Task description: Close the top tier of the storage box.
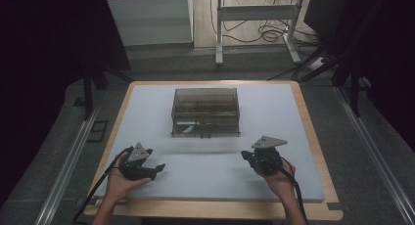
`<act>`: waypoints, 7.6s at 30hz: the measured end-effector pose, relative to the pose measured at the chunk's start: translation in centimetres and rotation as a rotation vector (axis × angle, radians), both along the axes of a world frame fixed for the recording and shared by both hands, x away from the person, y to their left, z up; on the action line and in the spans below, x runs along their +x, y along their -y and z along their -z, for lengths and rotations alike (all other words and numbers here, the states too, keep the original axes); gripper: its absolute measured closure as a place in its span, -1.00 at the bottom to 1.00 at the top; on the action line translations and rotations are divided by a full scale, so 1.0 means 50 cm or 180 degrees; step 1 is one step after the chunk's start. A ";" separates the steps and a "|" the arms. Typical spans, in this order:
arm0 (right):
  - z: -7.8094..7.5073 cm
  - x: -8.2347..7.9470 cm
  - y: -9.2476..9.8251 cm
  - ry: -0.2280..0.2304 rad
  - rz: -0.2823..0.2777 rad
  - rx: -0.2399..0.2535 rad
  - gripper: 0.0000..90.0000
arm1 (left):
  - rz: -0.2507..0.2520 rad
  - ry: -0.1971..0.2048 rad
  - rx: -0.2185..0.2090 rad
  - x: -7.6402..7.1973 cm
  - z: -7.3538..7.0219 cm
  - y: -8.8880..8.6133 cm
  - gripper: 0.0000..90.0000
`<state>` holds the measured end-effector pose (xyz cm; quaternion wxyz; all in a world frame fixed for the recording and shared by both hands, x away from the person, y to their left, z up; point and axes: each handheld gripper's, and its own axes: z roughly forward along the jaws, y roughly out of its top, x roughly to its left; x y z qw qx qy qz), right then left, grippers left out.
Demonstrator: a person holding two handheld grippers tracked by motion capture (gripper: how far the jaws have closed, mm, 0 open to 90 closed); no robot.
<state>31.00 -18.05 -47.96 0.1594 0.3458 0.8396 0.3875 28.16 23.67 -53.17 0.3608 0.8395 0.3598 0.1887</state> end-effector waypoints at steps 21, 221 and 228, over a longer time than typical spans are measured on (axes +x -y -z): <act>-0.007 0.052 -0.083 -0.0034 -0.0180 -0.0026 0.97 | -0.0034 0.0028 0.0007 -0.002 -0.004 -0.002 -0.43; -0.014 0.235 -0.199 -0.0148 0.0042 0.0045 0.97 | -0.0054 -0.0027 0.0104 -0.007 0.007 -0.001 -0.45; -0.013 0.236 -0.200 -0.0162 0.0052 0.0069 0.97 | -0.0053 -0.0027 0.0095 -0.007 0.007 -0.001 -0.45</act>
